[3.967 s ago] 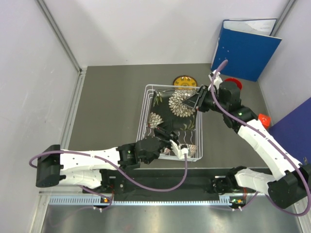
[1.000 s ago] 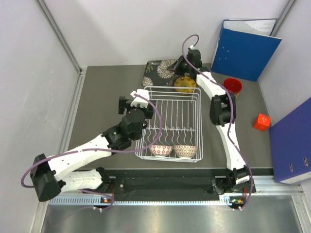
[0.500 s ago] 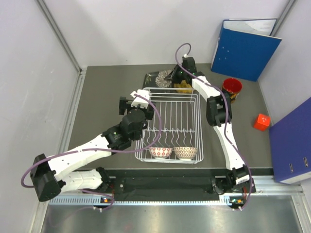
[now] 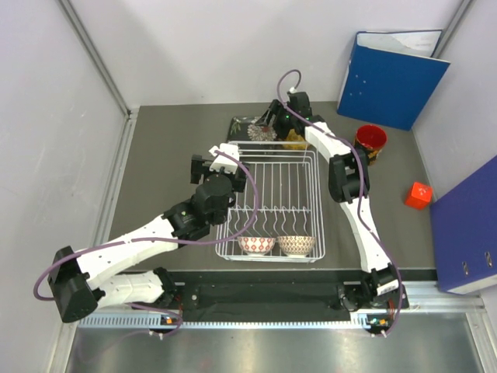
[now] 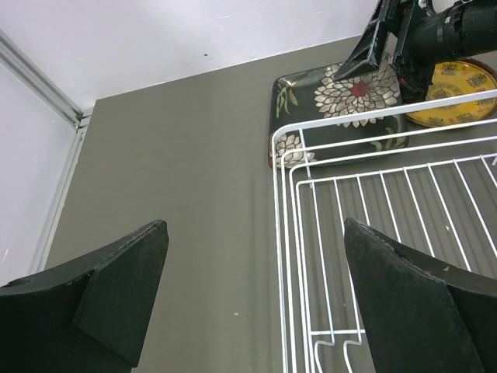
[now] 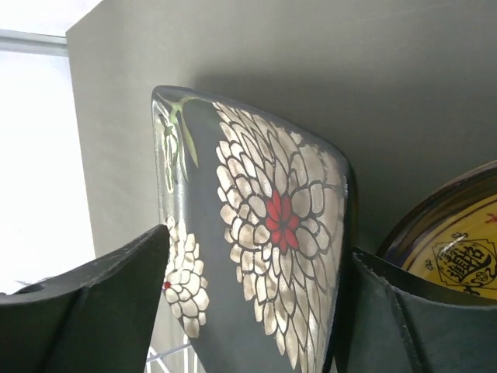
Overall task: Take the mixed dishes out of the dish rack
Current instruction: Place the plate at the center of the board.
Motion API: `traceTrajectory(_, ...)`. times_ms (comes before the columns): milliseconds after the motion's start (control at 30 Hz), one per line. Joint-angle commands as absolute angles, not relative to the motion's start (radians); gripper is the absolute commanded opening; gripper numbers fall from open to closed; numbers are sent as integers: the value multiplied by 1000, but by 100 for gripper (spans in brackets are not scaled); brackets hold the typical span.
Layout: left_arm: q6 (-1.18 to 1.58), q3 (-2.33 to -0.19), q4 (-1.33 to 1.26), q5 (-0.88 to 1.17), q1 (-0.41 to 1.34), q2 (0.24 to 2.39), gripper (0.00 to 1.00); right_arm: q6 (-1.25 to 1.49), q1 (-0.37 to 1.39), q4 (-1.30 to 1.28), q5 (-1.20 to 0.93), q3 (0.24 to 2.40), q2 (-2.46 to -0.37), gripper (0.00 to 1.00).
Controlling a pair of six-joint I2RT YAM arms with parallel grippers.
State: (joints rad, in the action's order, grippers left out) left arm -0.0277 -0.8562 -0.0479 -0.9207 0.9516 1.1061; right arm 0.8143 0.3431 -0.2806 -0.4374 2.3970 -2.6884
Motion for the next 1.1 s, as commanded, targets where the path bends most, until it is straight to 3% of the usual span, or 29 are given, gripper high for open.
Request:
traceTrajectory(0, -17, -867, -66, -913, 948, 1106, 99, 764, 360, -259, -436, 2439, -2609, 75)
traceTrajectory(67, -18, -868, -66, -913, 948, 1109, 99, 750, 360, -282, -407, 2434, -2602, 70)
traceTrajectory(300, -18, -870, -64, -907, 948, 1108, 99, 744, 368, -281, -407, 2425, -2586, 9)
traceTrajectory(367, -18, -870, -64, -904, 948, 1108, 99, 744, 370, -279, -411, 2428, -2589, 0)
traceTrajectory(700, -26, -870, -63, -900, 948, 1106, 99, 752, 399, -272, -469, 2485, -2635, 0)
traceTrajectory(767, -28, -870, -64, -897, 948, 1109, 99, 752, 399, -275, -491, 2485, -2637, 8)
traceTrajectory(900, -28, -877, -61, -893, 948, 1121, 99, 723, 396, -302, -489, 2476, -2619, 59)
traceTrajectory(1000, -28, -877, -60, -891, 948, 1124, 99, 712, 390, -288, -474, 2425, -2579, 80)
traceTrajectory(1067, -28, -879, -61, -893, 948, 1124, 99, 703, 388, -293, -462, 2413, -2566, 86)
